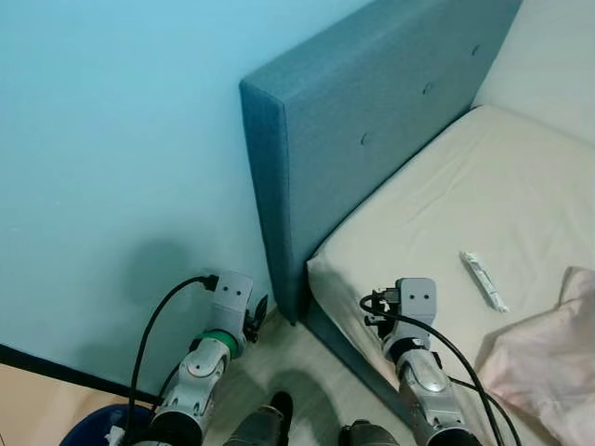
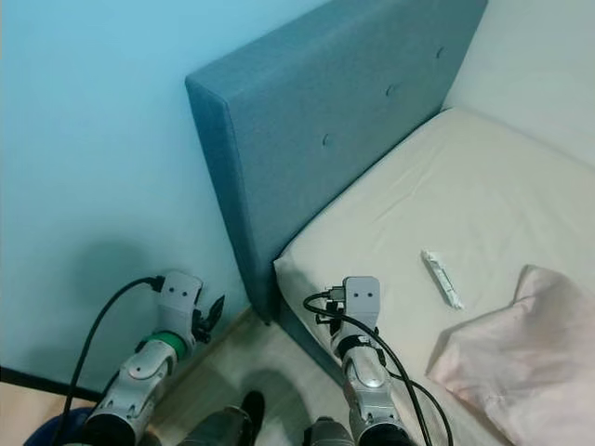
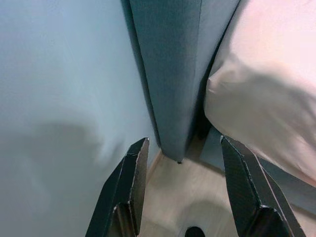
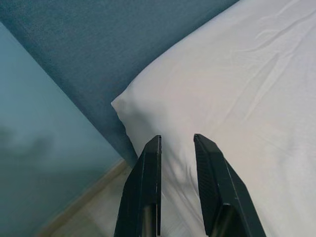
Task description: Clean up the room
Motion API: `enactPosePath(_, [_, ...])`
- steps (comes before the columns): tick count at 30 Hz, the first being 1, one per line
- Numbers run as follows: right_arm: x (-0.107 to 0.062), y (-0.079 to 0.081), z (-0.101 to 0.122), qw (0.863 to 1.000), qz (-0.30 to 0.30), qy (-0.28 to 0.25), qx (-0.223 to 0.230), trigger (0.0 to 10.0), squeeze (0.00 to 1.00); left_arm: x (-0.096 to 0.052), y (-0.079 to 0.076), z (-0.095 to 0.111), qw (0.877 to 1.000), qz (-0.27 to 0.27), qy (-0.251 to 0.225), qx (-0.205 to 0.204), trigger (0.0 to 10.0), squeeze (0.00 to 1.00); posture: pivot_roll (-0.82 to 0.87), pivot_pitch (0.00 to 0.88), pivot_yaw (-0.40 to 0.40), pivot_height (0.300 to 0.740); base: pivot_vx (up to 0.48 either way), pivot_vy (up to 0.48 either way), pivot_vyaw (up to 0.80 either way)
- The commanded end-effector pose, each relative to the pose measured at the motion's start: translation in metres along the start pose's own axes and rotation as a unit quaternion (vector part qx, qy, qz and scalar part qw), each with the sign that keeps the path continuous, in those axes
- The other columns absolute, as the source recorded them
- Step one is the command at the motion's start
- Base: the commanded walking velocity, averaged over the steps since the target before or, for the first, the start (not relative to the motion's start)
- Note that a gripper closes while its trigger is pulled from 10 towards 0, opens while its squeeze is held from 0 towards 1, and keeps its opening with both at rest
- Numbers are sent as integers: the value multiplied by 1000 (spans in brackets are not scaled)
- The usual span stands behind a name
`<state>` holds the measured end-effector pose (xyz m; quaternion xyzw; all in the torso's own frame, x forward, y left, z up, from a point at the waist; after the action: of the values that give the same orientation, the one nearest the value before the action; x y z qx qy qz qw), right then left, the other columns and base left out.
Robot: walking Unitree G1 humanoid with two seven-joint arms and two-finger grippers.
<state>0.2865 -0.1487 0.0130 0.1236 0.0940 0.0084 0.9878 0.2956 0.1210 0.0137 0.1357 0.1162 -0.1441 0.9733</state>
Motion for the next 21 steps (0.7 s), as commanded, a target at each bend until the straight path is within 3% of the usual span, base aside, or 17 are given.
enactPosePath(1, [-6, -6, -7, 1000, -8, 14, 3, 10000, 0, -2, -1, -9, 1000, 8, 24, -14, 10000, 0, 31, 109, 83, 740, 0, 0, 0])
enactPosePath(5, [-6, -8, -7, 1000, -6, 16, 1, 10000, 0, -1, 1, -9, 999, 27, 31, -32, 10000, 0, 27, 109, 80, 740, 0, 0, 0])
enactPosePath(18, [-5, -8, -5, 1000, -2, 17, -2, 10000, 0, -1, -1, -8, 999, 16, 26, -19, 10000, 0, 25, 110, 74, 740, 0, 0, 0])
enactPosePath(21, [-5, -8, -6, 1000, 0, 18, -2, 10000, 0, -2, -2, -9, 999, 15, 29, -22, 10000, 0, 25, 111, 74, 740, 0, -480, 0])
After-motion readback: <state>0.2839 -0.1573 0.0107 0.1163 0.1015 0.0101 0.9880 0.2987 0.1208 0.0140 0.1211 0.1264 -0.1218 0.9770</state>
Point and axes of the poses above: a point about 5 cm out from each wrist's last joint towards the gripper, its own x axis pointing out of the wrist towards the gripper, its own z axis along the axis of the wrist's last joint, y = z × x, the point moved 1 cm from there along x, pointing out of the wrist towards the gripper, and after that the axes turned 10 degrees about x, right-handed, at the moved point
